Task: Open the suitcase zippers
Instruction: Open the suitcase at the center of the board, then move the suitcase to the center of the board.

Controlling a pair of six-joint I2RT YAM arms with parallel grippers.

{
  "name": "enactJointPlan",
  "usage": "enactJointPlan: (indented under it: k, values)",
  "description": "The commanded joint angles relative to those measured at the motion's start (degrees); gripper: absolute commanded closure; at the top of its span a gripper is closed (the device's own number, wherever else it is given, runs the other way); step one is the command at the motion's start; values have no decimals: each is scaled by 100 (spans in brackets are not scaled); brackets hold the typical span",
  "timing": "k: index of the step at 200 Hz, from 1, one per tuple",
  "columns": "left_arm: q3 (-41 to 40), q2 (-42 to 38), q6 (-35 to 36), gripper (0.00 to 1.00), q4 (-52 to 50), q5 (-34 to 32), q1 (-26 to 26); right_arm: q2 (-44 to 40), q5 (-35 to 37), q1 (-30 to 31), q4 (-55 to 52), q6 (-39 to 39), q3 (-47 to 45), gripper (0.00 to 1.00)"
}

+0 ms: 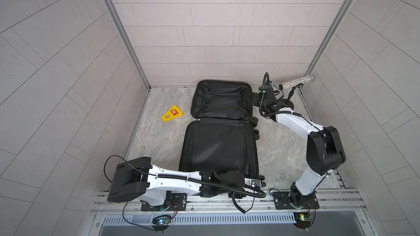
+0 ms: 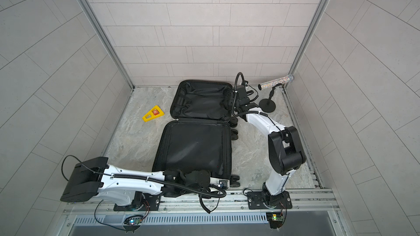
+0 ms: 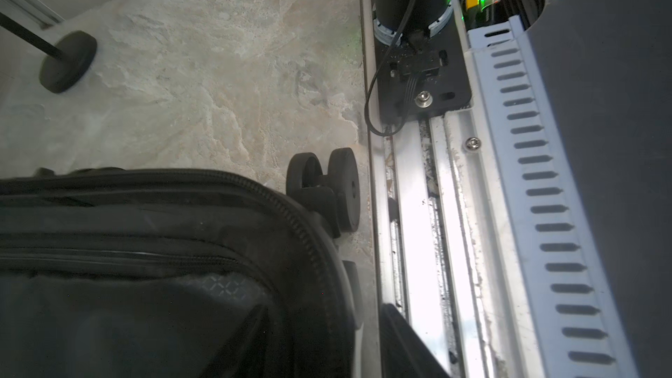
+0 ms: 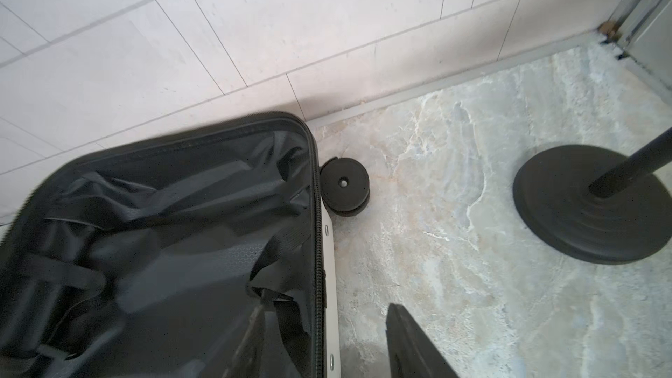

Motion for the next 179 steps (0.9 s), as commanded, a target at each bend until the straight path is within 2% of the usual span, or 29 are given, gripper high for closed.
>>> enactJointPlan:
  k: [1,27,43,70,99,113,130,141,155,179]
  values:
    - [275,-332,-441,33,-204,-560,46,-499,-683,5,-832,-357,-133,45]
    - [541,-772,-925,27,-879,-1064,180,-1118,-1136,10,-1603,-331,-551,45]
    - [727,-1094,-1509,25,-1493,-1224,557,-1536,-1472,14,-1952,-329,-847,48]
    - [1077,-1712,-2554,25,-2744,-907,1694,-2216,-1755,124,-2827,-370,-1184,51]
    - [1106,-2427,-3346,27,-3507,-522,2932,-2893,-2016,333,-3483,-513,-1626,51]
    - [1044,-2672,-3412,28,-3669,18,3491,-3144,-2238,391,-3583,-387,-1883,51]
    - [871,-2914,-3378,28,-3619,149,3663,-3370,-2545,463,-3458,-105,-2147,50]
    - [801,-2984,-3478,28,-3634,10,3676,-3437,-2573,627,-3323,99,-2242,50]
    - [832,-2925,-3745,28,-3834,-171,3814,-3393,-2276,1043,-3250,270,-2234,49]
    - [1022,-2564,-4222,27,-4403,-61,4518,-3101,-1943,1787,-3062,688,-2223,49]
